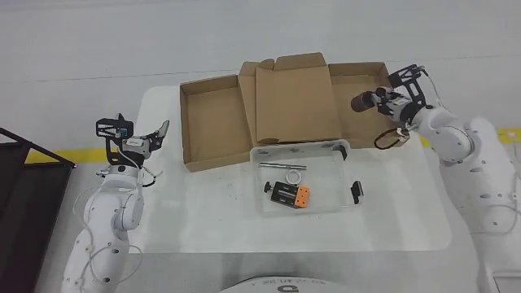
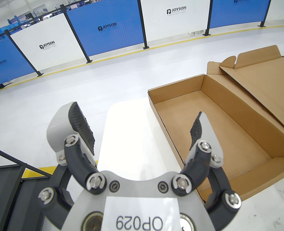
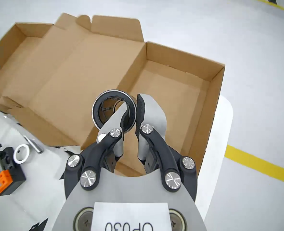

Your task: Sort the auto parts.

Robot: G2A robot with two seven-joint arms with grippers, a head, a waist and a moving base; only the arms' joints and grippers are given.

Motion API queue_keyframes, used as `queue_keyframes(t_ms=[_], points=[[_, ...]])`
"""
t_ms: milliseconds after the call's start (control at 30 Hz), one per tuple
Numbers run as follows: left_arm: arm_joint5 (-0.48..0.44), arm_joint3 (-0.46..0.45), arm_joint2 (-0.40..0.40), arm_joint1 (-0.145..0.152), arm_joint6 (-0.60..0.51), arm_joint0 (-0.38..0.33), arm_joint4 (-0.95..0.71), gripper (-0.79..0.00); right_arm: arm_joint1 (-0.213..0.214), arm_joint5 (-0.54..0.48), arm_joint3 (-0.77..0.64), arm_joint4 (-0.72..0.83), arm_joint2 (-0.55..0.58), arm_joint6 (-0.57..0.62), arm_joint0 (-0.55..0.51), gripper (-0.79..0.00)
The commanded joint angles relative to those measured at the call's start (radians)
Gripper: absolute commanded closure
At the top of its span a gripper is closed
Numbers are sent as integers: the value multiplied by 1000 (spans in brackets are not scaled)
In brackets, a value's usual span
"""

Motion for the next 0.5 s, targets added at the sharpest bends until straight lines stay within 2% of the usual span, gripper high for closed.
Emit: queue_keyframes(t_ms=[0, 233, 267, 300, 333, 367, 400, 467], points=[[0, 0, 0, 0, 0, 0, 0, -785, -9, 40, 63, -47, -56, -3, 45, 0], [0, 0, 0, 0, 0, 0, 0, -785, -26, 47, 168, -81, -132, -27, 106, 0], [0, 0, 0, 0, 0, 0, 0, -785, -27, 46, 174, -83, -135, -28, 109, -22], [0, 0, 0, 0, 0, 0, 0, -785, -27, 51, 179, -87, -136, -27, 111, -89], [0, 0, 0, 0, 0, 0, 0, -785, -28, 70, 182, -98, -136, -29, 113, -280], [0, 0, 0, 0, 0, 0, 0, -785, -29, 87, 180, -102, -137, -33, 111, -419], [0, 0, 0, 0, 0, 0, 0, -785, -30, 89, 175, -93, -137, -42, 107, -785], [0, 0, 0, 0, 0, 0, 0, -785, -30, 68, 167, -58, -125, -62, 95, -785]])
